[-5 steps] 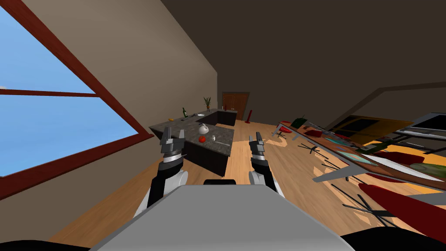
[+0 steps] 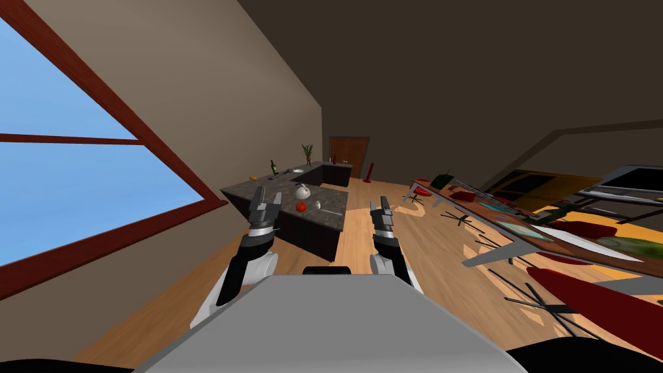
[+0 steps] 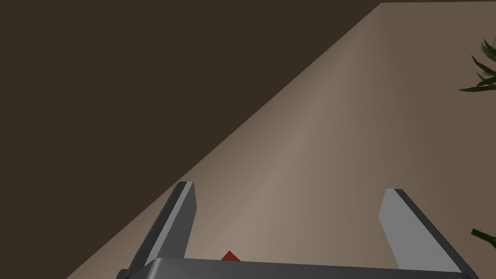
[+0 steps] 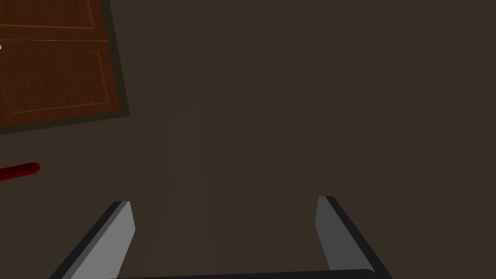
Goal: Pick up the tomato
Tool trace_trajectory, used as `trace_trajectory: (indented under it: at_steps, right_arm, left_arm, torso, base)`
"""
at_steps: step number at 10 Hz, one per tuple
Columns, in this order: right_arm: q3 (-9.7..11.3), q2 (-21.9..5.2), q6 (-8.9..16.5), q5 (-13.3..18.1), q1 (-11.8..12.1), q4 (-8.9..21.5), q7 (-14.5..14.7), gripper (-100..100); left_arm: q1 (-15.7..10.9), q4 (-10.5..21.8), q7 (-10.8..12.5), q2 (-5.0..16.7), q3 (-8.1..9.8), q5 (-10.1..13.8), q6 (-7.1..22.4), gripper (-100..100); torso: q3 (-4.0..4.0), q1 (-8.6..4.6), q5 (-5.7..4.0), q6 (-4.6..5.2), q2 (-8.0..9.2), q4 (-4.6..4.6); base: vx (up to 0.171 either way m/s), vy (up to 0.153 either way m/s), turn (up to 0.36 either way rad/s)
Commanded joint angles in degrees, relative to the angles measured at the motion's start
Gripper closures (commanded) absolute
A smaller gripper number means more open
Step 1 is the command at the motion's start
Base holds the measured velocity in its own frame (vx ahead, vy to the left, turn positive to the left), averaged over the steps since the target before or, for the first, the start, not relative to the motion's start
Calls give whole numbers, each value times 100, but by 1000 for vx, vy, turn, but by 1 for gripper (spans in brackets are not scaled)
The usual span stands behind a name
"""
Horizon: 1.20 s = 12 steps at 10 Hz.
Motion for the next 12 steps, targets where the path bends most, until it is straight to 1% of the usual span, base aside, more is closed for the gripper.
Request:
trace_trajectory:
  at_steps: [1, 2, 3, 5, 6, 8, 9, 10, 11, 12]
  right_arm:
    - [0, 0, 0, 0, 0, 0, 0, 0]
    - [0, 0, 0, 0, 0, 0, 0, 0]
    - [0, 0, 0, 0, 0, 0, 0, 0]
    - [0, 0, 0, 0, 0, 0, 0, 0]
    - [0, 0, 0, 0, 0, 0, 0, 0]
    - [0, 0, 0, 0, 0, 0, 0, 0]
    - [0, 0, 0, 0, 0, 0, 0, 0]
    - [0, 0, 0, 0, 0, 0, 0, 0]
    - [0, 0, 0, 0, 0, 0, 0, 0]
    - [0, 0, 0, 0, 0, 0, 0, 0]
  left_arm:
    - [-169, 64, 84, 166, 3, -34, 269, -100]
    - [-269, 92, 134, 233, -12, -66, 430, -100]
    - [-269, 92, 134, 233, -12, -66, 444, -100]
    - [-491, 148, 247, 322, -45, -137, 787, -100]
    - [-491, 148, 247, 322, -45, -137, 827, -100]
    - [-733, 207, 370, 366, -81, -214, 1201, -100]
    - [-733, 207, 370, 366, -81, -214, 1244, -100]
    - [-856, 237, 434, 377, -101, -253, 1462, -100]
    - [-979, 267, 498, 381, -122, -293, 1609, -100]
    - [-979, 267, 498, 381, -122, -293, 1683, -100]
  torso:
    - [0, 0, 0, 0, 0, 0]
    - [1, 0, 0, 0, 2, 0]
    - [1, 2, 1, 0, 2, 0]
    - [2, 0, 0, 0, 3, 1]
    - [5, 4, 1, 0, 8, 2]
    - [2, -5, -1, 0, 4, 1]
    - [2, -1, 0, 0, 4, 1]
    - [3, -2, 0, -1, 4, 1]
    - [3, -1, 0, 0, 5, 1]
    - [4, 8, 2, 0, 6, 1]
  base:
    - [-25, 46, -43]
    - [-25, 53, -46]
    - [-21, 46, -23]
    - [-39, 54, -45]
    - [-37, 43, -25]
    - [-28, 42, -42]
    - [-31, 44, -29]
    - [-33, 46, -44]
    - [-40, 75, -66]
    - [-37, 57, -28]
